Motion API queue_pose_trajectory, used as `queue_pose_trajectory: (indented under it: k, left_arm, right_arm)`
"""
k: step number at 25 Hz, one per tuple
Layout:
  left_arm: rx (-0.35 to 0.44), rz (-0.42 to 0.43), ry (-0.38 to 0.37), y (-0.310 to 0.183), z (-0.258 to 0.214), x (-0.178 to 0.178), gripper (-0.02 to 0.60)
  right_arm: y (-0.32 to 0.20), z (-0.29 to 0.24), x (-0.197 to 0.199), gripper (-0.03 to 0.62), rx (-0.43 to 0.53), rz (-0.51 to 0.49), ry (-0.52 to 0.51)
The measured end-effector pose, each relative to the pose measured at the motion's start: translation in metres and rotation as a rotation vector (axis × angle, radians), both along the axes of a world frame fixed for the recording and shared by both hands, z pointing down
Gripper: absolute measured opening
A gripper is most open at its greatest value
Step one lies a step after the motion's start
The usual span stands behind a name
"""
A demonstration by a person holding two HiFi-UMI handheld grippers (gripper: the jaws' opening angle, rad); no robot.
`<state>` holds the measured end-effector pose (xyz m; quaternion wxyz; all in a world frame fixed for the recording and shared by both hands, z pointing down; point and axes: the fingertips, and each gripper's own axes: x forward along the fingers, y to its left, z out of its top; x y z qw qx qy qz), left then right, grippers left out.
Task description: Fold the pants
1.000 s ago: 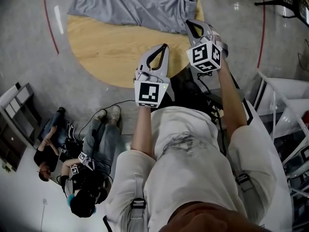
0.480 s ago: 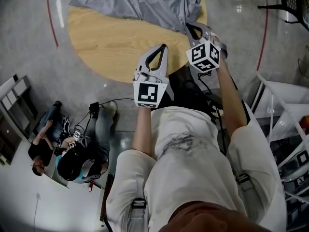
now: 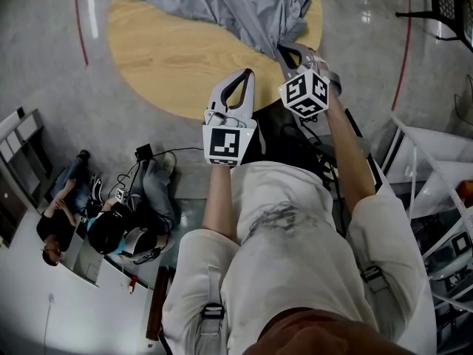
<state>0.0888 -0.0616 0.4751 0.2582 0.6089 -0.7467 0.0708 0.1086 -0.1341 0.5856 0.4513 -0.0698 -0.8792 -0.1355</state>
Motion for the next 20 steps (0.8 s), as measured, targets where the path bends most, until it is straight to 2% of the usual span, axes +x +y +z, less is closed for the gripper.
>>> queue_pose_trajectory:
  k: [9, 20]
  left_arm:
    - [0.002, -0.015, -0.009, 0.047, -0.004, 0.003, 0.008]
    - [-0.003, -0.049, -0.01, 0.098, 0.001, 0.015, 0.008]
  right_arm:
    - [0.066, 0.005, 0.006, 0.008, -0.034, -0.031, 0.006]
    - [0.116, 0.012, 0.012, 0.008, -0.051, -0.04, -0.005]
